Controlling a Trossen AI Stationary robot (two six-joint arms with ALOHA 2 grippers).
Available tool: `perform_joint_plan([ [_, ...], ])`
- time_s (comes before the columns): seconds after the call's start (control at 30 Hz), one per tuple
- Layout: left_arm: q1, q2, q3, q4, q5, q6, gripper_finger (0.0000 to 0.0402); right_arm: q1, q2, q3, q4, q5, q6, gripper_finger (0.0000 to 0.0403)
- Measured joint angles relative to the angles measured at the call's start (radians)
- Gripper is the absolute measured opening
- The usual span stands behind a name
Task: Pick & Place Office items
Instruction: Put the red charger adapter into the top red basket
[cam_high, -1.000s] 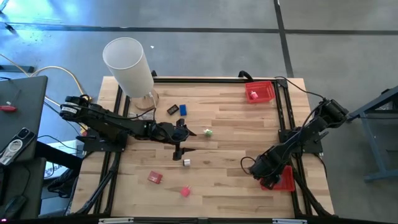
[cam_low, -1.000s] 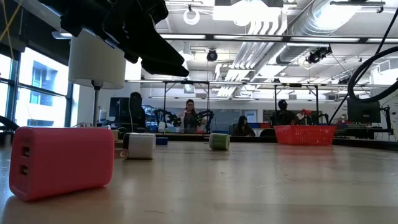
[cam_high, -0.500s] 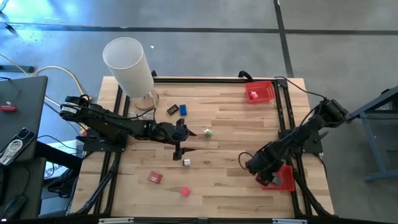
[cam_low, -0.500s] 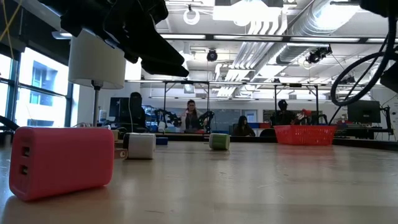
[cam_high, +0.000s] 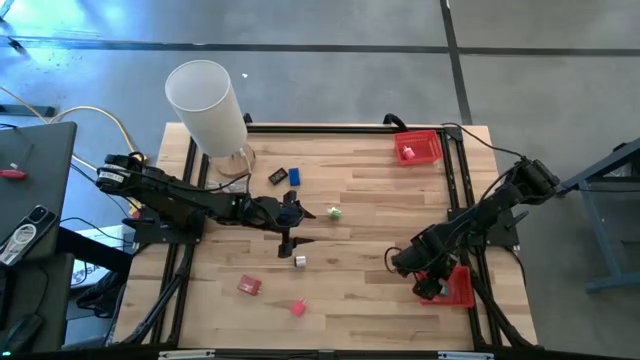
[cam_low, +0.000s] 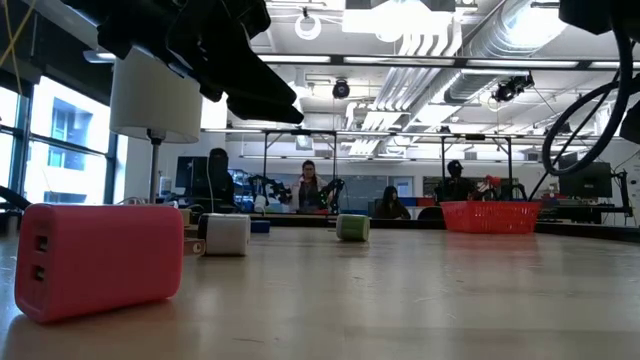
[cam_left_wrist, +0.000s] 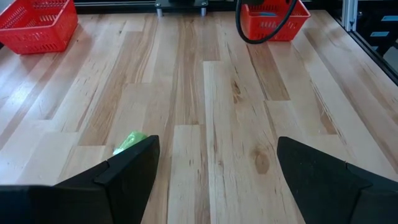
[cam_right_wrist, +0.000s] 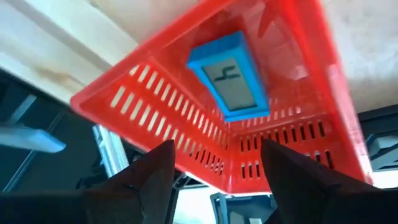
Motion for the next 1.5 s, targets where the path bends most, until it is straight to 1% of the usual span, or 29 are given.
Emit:
perform_joint_plan([
  [0.23,0.0,0.0,0.0,0.0,0.0,0.002,0.0317,0.0,-0.012,0.0,-0.004,-0.003,0.025,0.0224],
  [0.4,0.0,0.0,0.0,0.0,0.0,0.003,0.0317,0.0,-0.059,0.001,-0.013,0.002,0.077,0.0224],
  [0.73,0.0,0.0,0.0,0.0,0.0,0.003,0.0317,0.001,-0.16,0.078,-0.045,0.083,0.187,0.0224],
  [0.83,0.0,0.0,0.0,-0.001,0.0,0.003,0.0317,0.001,-0.18,0.099,-0.046,0.133,0.196,0.0224],
  [1.03,-0.003,0.0,0.0,-0.026,0.0,0.003,0.0317,0.001,-0.206,0.125,-0.046,0.274,0.186,0.0224],
  [1.23,-0.012,-0.01,0.0,-0.041,0.002,-0.02,0.0317,0.003,-0.207,0.14,-0.046,0.341,0.156,0.0224],
  [1.4,-0.012,-0.078,0.0,-0.144,0.002,-0.043,0.0317,0.003,-0.207,0.141,-0.047,0.449,0.085,0.0224],
  [1.5,-0.018,-0.139,0.0,-0.214,0.019,-0.082,0.0317,0.003,-0.207,0.141,-0.046,0.55,0.051,0.0224],
])
